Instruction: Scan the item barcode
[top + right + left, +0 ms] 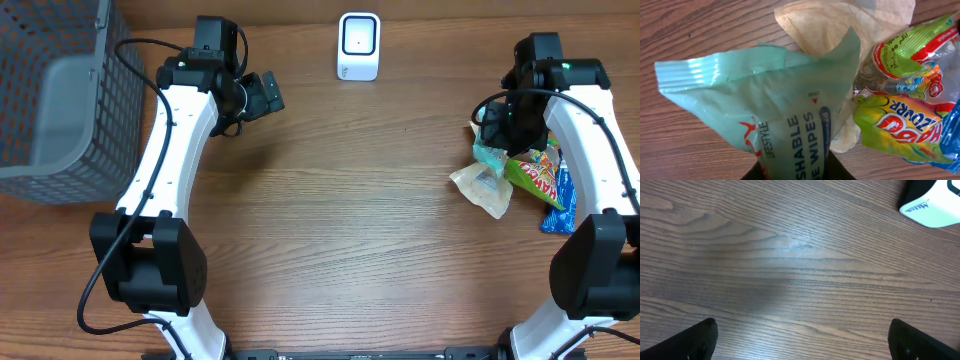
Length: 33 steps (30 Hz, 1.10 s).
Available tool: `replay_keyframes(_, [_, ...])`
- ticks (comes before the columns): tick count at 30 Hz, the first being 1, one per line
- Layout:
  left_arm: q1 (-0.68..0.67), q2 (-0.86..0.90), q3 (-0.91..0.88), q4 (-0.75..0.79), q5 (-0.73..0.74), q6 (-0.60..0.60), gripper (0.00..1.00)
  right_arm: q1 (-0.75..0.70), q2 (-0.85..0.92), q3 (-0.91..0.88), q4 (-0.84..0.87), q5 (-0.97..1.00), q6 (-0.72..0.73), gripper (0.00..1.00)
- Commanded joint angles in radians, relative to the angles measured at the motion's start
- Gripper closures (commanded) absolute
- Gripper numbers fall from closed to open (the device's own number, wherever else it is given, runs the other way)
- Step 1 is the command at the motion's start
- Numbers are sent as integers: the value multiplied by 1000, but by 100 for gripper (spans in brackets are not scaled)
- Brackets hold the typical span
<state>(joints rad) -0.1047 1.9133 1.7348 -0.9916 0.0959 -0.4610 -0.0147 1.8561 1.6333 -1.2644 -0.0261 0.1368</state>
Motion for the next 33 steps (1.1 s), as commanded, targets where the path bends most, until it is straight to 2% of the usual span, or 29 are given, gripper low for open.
replay_keyframes(1, [-7, -4, 14, 1, -6, 12, 0, -9, -14, -1, 7, -1, 2, 70])
replay_keyframes(5, [-7, -4, 14, 2, -6, 12, 0, -9, -14, -1, 7, -1, 2, 56])
replay_keyframes(7, [-7, -4, 14, 1, -6, 12, 0, -9, -14, -1, 8, -1, 1, 53])
replay_keyframes(23, [-7, -4, 14, 1, -6, 12, 0, -9, -23, 27, 44, -112, -11, 53])
replay_keyframes(27, [-7, -4, 14, 1, -7, 12, 0, -8, -102, 52, 49, -174, -14, 42])
replay_keyframes(31, [-7, -4, 14, 1, -6, 12, 0, -7, -271, 52, 48, -186, -2, 24])
replay_keyframes(33, [-7, -4, 14, 2, -6, 12, 0, -7, -362, 52, 31, -185, 18, 19])
